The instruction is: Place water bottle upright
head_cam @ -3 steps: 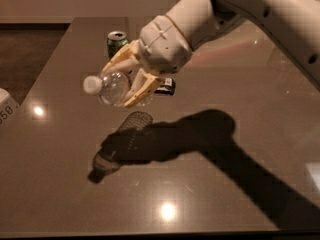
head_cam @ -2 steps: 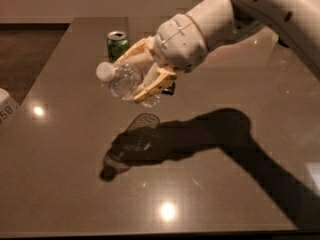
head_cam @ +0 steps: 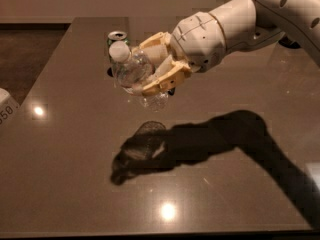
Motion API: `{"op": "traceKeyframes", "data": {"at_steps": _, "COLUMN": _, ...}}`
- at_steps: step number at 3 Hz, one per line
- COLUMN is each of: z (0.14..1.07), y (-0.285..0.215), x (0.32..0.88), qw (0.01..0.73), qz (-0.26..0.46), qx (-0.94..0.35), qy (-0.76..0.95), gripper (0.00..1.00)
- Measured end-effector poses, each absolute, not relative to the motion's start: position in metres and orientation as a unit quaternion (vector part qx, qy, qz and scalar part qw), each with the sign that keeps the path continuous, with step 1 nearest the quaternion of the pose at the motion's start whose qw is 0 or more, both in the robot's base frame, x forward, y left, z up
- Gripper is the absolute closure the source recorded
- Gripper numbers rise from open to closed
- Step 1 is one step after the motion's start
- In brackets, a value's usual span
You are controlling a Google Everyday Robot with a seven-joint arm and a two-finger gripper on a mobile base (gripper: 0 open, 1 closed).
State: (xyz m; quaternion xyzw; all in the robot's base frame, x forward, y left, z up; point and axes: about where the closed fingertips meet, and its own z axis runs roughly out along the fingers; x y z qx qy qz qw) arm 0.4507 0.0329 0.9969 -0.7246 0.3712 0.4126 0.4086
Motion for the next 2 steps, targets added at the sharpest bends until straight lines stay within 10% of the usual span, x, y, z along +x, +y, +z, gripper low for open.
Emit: {"op": "traceKeyframes", "data": {"at_steps": 2, "z": 1.0087, "y": 0.0347, "x": 0.433, "qw": 0.436, "qz": 0.48, "qx": -0.648, "qy": 0.4, "gripper": 1.0}}
